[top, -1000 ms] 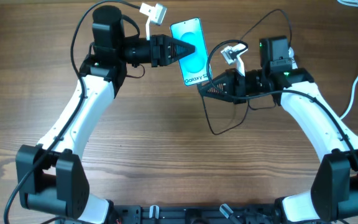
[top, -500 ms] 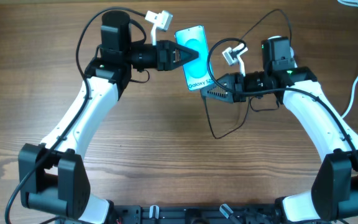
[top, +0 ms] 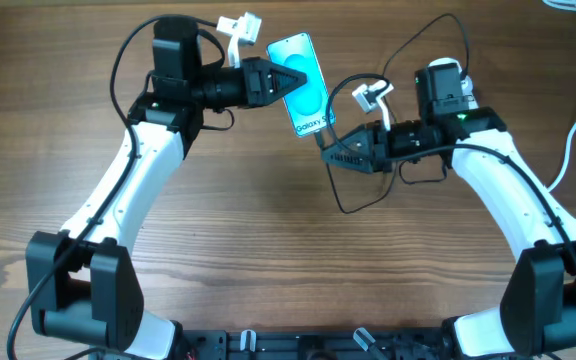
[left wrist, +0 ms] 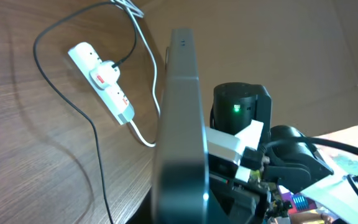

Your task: Plug charger to phone and switch on socket

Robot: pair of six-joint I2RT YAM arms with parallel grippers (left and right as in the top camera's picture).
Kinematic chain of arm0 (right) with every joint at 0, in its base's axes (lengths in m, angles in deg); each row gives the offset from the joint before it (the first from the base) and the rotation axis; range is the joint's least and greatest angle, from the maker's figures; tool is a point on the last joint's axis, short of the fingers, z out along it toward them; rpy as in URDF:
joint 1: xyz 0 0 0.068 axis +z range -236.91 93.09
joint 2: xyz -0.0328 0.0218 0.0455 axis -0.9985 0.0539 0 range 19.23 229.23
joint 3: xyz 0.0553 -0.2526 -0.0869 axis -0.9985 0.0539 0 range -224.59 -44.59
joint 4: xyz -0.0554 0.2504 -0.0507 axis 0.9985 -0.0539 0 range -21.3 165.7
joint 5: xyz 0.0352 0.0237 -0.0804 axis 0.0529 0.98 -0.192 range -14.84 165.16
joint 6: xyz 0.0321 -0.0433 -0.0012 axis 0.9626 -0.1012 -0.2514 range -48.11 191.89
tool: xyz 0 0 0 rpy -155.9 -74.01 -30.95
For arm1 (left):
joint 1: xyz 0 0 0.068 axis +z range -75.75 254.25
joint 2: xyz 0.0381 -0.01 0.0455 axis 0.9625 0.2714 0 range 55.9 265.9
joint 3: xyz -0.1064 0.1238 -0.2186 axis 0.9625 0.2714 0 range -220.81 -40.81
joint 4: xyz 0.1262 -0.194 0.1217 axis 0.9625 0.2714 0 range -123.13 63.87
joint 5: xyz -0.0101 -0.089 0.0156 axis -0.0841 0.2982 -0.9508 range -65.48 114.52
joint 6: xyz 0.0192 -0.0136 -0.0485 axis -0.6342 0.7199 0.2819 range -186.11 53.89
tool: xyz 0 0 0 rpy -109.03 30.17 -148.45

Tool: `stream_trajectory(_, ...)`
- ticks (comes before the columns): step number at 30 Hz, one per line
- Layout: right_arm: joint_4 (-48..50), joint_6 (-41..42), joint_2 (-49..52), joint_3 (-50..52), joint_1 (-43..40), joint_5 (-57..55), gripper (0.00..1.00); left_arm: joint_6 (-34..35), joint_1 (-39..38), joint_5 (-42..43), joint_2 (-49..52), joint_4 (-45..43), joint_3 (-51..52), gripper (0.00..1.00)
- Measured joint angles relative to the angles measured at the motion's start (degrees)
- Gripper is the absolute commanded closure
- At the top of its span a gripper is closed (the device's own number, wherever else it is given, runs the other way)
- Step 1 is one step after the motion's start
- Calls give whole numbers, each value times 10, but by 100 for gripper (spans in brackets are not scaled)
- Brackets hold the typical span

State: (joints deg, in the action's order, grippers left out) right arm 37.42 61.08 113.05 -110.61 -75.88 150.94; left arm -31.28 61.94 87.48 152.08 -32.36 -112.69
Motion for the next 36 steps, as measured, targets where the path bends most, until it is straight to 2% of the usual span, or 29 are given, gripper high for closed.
stream_trajectory(2, 4, 0, 0, 0, 10, -4, 78, 0, -7, 0, 0, 1, 0, 96)
stream_trajectory(5, 7, 4, 0, 0, 14, -17, 96, 0, -14, 1, 0, 2, 0, 96)
stream_trajectory(12, 17, 9, 0, 0, 16, -25, 96, -3, -13, 14, 0, 2, 0, 96)
stream_trajectory(21, 42, 18, 0, 1, 24, -18, 96, -44, -3, 61, 0, -7, -2, 96)
stream_trajectory(30, 60, 35, 0, 20, 26, -18, 96, -129, -9, 54, 0, 94, -19, 96)
stream_trajectory(36, 82, 54, 0, 22, 26, -19, 96, -151, -9, 52, 0, 100, -25, 96)
